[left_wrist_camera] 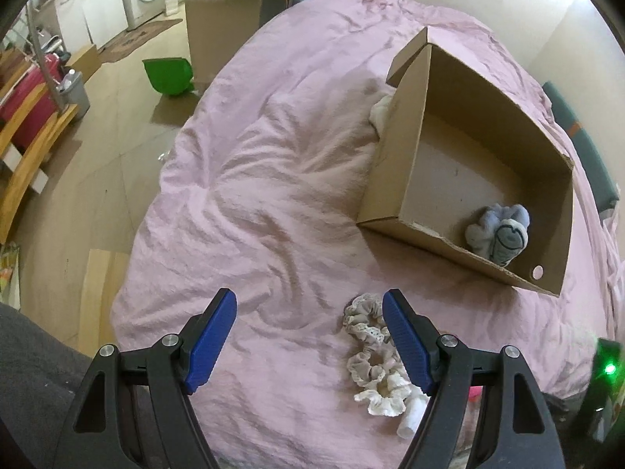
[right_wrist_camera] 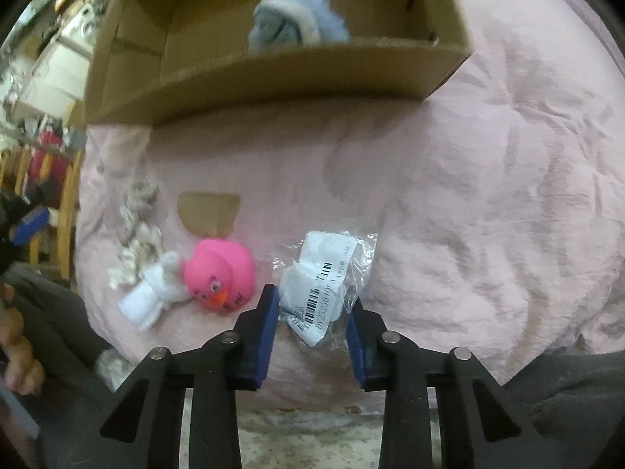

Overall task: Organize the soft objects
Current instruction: 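Grasp the plastic bag with the right gripper while the left gripper grasps the lace scrunchie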

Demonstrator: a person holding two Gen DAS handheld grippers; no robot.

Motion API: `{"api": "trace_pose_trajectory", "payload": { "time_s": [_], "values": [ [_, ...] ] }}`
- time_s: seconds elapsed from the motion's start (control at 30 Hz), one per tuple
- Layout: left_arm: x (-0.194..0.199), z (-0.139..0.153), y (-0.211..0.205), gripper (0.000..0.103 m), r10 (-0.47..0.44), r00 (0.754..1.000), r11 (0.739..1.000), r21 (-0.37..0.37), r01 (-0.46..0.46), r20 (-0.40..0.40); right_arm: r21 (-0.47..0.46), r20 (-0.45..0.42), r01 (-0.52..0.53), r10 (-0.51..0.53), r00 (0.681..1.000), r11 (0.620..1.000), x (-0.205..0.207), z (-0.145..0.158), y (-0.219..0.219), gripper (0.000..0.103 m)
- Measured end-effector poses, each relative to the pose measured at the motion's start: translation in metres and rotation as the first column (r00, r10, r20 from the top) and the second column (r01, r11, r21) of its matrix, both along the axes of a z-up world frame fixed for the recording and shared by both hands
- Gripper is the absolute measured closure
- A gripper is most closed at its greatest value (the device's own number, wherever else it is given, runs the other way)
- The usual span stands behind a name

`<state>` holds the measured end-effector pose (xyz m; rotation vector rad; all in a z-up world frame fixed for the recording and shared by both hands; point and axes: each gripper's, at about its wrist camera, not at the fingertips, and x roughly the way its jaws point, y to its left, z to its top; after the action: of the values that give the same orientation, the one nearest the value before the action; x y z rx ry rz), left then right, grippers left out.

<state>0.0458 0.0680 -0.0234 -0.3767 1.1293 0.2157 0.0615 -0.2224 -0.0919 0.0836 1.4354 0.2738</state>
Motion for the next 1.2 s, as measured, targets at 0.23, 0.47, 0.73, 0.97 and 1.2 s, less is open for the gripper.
{"api": "trace_pose_trajectory", "payload": {
  "time_s": [0.23, 0.47, 0.73, 0.97, 1.2],
  "values": [
    [0.005, -0.013, -0.017, 0.028, -0.078, 0.996, 0.996, -0.045, 0.076, -0.051, 0.145, 0.203, 0.020, -0.049, 0.978, 0.989, -0.006, 0.049, -0.012, 0.070],
    [0.008, -0.027, -0.057, 0.056, -0.268, 0.960, 0.958, -0.134, 0.255, -0.088, 0.169, 0.197, 0.036, -0.069, 0.978, 0.985, -0.005, 0.053, -0.025, 0.070],
    [0.014, -0.053, -0.068, 0.089, -0.300, 0.937, 0.950, -0.148, 0.276, -0.178, 0.156, 0.192, 0.016, -0.046, 0.980, 0.988, -0.004, 0.046, -0.014, 0.070],
    [0.006, -0.023, -0.052, 0.095, -0.275, 0.960, 0.953, -0.147, 0.265, -0.054, 0.155, 0.187, 0.028, -0.057, 0.981, 0.988, -0.003, 0.044, -0.013, 0.070],
    [-0.003, -0.006, -0.031, 0.095, -0.203, 0.979, 0.971, -0.127, 0.201, 0.000, 0.170, 0.201, 0.027, -0.062, 0.978, 0.985, -0.004, 0.047, -0.013, 0.070]
  ]
}}
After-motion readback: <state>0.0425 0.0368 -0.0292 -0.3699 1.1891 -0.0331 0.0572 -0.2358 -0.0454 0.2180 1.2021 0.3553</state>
